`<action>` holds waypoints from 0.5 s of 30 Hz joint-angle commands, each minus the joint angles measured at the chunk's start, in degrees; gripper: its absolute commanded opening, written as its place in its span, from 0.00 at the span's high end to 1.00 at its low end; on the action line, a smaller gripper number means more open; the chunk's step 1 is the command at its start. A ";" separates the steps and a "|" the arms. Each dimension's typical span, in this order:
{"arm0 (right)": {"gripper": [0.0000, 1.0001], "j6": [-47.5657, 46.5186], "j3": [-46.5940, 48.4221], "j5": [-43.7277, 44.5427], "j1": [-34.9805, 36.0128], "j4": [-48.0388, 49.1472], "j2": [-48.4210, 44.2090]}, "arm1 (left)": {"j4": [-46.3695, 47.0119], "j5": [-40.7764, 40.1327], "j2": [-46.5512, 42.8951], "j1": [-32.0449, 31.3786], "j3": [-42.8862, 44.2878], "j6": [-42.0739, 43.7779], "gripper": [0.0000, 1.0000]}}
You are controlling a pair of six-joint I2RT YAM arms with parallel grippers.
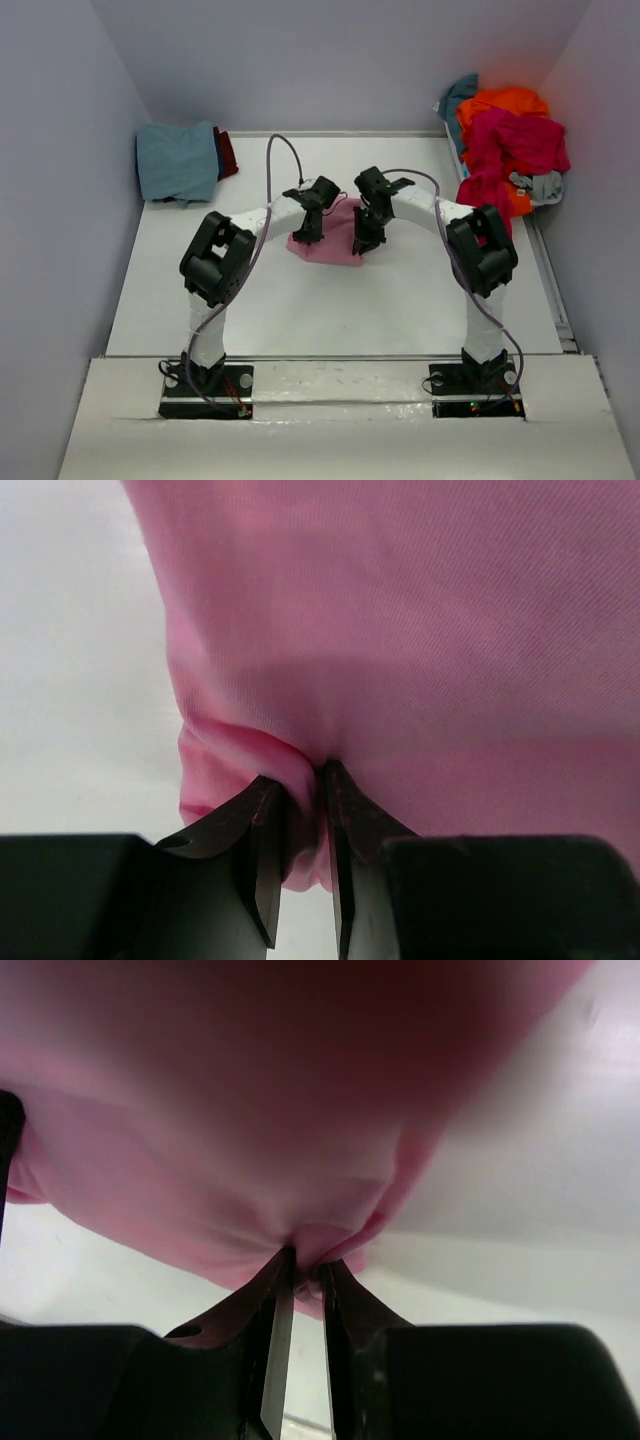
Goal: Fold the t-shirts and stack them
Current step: Fold the tshirt
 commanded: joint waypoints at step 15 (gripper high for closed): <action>0.40 1.43 -6.32 10.22 8.54 -10.53 -17.06 | -18.22 -5.58 -15.22 -7.56 -1.45 -7.55 0.23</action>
